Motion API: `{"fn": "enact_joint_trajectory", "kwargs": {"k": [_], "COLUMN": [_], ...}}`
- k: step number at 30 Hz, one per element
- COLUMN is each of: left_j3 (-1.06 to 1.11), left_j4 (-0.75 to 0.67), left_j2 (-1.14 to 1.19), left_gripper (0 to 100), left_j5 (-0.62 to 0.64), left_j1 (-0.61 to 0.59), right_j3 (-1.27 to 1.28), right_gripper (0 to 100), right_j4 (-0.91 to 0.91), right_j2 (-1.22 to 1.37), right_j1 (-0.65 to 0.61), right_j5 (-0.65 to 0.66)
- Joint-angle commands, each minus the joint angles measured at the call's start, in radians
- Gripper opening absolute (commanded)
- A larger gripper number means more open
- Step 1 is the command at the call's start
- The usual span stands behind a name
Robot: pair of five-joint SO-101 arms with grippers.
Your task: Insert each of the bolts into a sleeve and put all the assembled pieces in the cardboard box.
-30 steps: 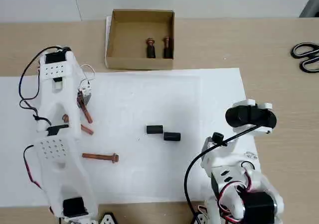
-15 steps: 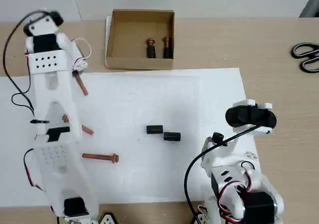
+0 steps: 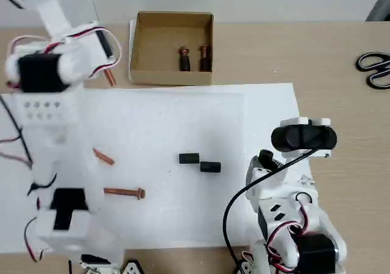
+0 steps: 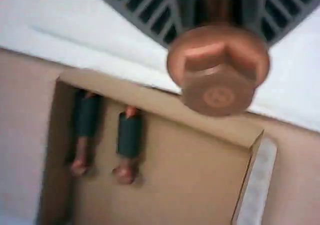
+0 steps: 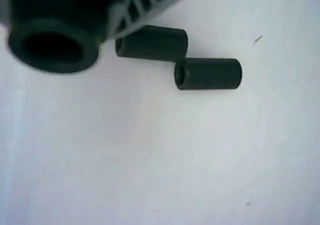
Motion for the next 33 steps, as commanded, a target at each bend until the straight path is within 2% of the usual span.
{"fn": "enact_joint_trajectory", "kwargs": {"k": [1, 7, 15, 19, 26, 33], "left_j3": [-0.050, 0.090, 0.598, 0.869, 1.322, 1.613], "left_j4": [0.011, 0.011, -0.002, -0.071, -0.279, -0.414], "left_j2": [-0.150, -0.356, -0.792, -1.016, -1.387, -1.620], "left_gripper": [1, 1, 1, 1, 1, 1], "left_j5": [-0.008, 0.003, 0.002, 0.002, 0.006, 0.057], "left_j1": [0.005, 0.005, -0.002, -0.002, -0.002, 0.006], "right_j3": [-0.006, -0.003, 0.008, 0.038, 0.043, 0.044], "right_gripper": [0.4, 0.4, 0.4, 0.4, 0.4, 0.4], "right_j4": [-0.031, -0.061, -0.130, -0.125, -0.124, -0.133], "right_j2": [-0.005, -0.005, 0.002, -0.005, -0.005, -0.005], "right_j1": [-0.012, -0.209, -0.317, -0.369, -0.432, -0.437], "right_j5": [0.011, 0.006, 0.009, 0.011, 0.011, 0.011]}}
